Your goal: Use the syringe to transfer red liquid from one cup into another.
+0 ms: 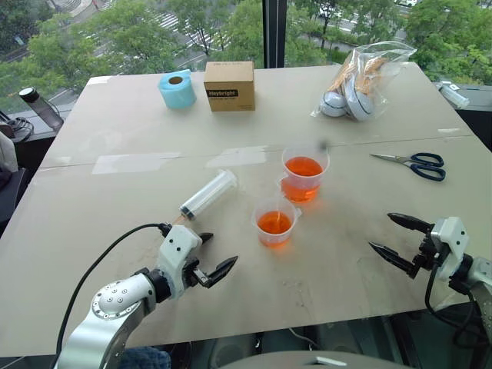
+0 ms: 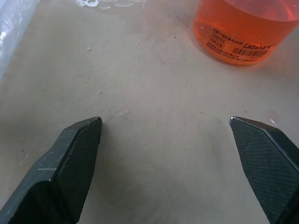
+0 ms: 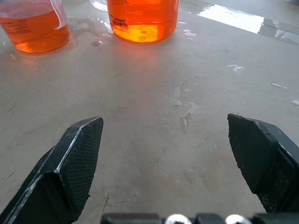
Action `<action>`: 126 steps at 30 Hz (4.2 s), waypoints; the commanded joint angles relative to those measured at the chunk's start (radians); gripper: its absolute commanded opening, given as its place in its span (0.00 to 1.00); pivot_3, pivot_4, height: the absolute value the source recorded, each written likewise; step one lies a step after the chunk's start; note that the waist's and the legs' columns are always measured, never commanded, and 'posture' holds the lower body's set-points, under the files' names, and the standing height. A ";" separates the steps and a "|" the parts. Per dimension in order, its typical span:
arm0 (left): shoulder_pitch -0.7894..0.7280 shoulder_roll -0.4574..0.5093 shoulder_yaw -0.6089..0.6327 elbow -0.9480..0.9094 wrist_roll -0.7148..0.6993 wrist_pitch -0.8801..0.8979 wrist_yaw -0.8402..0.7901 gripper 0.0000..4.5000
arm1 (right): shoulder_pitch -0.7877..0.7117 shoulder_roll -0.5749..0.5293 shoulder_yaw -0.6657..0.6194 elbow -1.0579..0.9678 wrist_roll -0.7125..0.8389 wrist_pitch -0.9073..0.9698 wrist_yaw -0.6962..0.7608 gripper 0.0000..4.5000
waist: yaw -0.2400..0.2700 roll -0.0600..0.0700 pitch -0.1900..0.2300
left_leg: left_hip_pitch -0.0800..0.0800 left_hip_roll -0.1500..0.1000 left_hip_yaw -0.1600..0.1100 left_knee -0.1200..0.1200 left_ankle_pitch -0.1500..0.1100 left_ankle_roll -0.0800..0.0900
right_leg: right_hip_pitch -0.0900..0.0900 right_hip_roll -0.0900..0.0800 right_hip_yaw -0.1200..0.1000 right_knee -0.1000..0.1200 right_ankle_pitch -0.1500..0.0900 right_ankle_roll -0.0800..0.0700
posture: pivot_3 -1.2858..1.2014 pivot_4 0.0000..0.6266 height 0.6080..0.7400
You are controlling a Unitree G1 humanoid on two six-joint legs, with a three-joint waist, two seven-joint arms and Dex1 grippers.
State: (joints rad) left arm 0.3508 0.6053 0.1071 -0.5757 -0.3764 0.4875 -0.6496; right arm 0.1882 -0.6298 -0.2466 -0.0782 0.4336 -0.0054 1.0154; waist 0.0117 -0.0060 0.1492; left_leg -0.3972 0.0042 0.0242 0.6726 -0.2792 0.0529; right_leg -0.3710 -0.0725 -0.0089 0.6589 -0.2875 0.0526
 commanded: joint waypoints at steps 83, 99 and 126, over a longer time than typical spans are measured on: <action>-1.587 0.150 -0.872 1.043 0.466 0.504 -0.688 0.74 | -0.565 -0.238 0.106 -0.681 0.619 0.878 -0.472 1.00 | 0.000 -0.012 0.007 | -0.021 -0.002 -0.002 0.011 0.002 -0.002 | -0.016 0.010 -0.003 0.004 -0.001 0.003 | 0.52 0.24 1.00; -1.615 0.171 -0.711 1.028 0.432 0.480 -0.730 0.33 | -0.586 -0.234 0.085 -0.647 0.637 0.890 -0.482 1.00 | 0.000 -0.012 0.007 | -0.021 -0.002 -0.002 0.011 0.002 -0.003 | -0.016 0.010 -0.002 0.005 -0.001 0.003 | 0.52 0.24 1.00; -1.382 -0.237 0.034 0.514 -0.103 0.183 -0.278 0.33 | -1.098 -0.037 0.012 -0.218 0.833 0.862 -0.710 1.00 | -0.019 -0.012 0.007 | -0.020 -0.002 -0.002 0.013 0.002 -0.003 | -0.015 0.003 -0.004 0.010 0.000 0.003 | 0.52 0.24 1.00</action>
State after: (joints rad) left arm -1.0294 0.3803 0.1648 -0.0588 -0.4956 0.7469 -0.9503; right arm -0.8833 -0.6622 -0.2130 -0.2828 1.2812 0.8784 0.2991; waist -0.0069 -0.0180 0.1559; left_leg -0.4175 0.0020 0.0222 0.6861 -0.2768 0.0497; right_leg -0.3863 -0.0693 -0.0123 0.6709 -0.2878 0.0561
